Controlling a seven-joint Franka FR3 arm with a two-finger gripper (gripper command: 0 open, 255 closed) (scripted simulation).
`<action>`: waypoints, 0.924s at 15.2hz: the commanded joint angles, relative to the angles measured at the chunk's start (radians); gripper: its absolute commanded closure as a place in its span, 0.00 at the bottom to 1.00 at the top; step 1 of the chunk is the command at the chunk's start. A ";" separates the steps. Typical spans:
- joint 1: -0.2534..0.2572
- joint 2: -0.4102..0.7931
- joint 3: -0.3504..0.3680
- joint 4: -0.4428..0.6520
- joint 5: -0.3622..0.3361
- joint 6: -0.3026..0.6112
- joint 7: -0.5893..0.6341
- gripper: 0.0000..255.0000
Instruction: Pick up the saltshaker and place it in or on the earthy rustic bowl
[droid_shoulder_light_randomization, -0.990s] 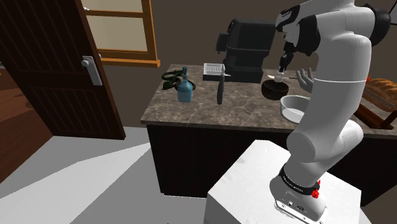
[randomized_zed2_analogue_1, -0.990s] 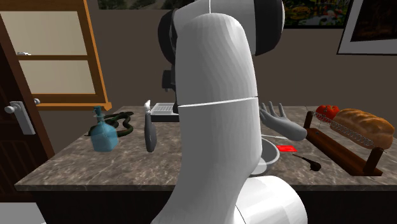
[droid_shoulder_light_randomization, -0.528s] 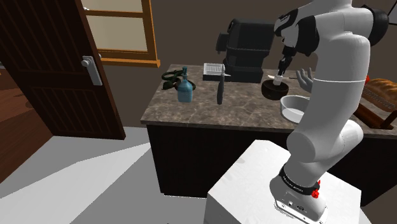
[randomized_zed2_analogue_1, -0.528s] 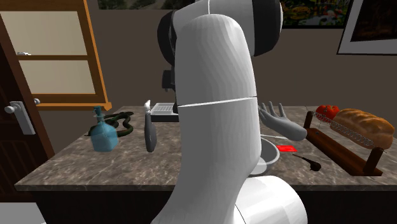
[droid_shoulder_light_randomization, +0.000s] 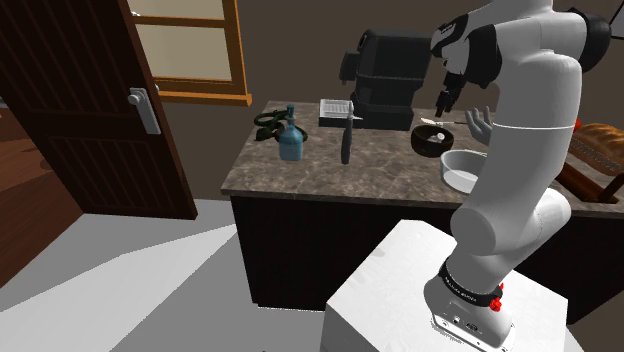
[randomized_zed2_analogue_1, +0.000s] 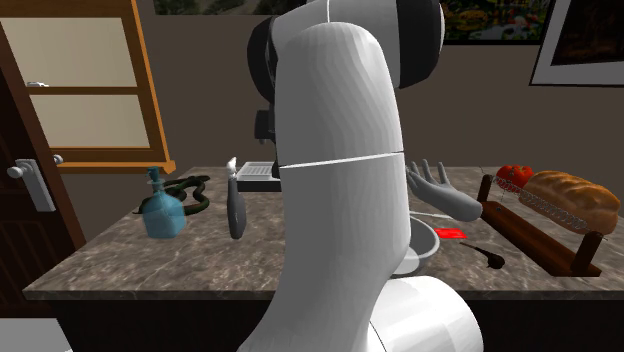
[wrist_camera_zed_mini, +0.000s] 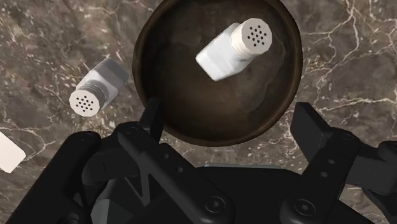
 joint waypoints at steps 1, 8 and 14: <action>0.000 0.000 0.000 0.000 0.000 0.000 0.000 0.00; -0.012 -0.006 -0.007 0.121 -0.008 -0.124 0.008 0.00; -0.012 -0.006 -0.007 0.121 -0.008 -0.124 0.008 0.00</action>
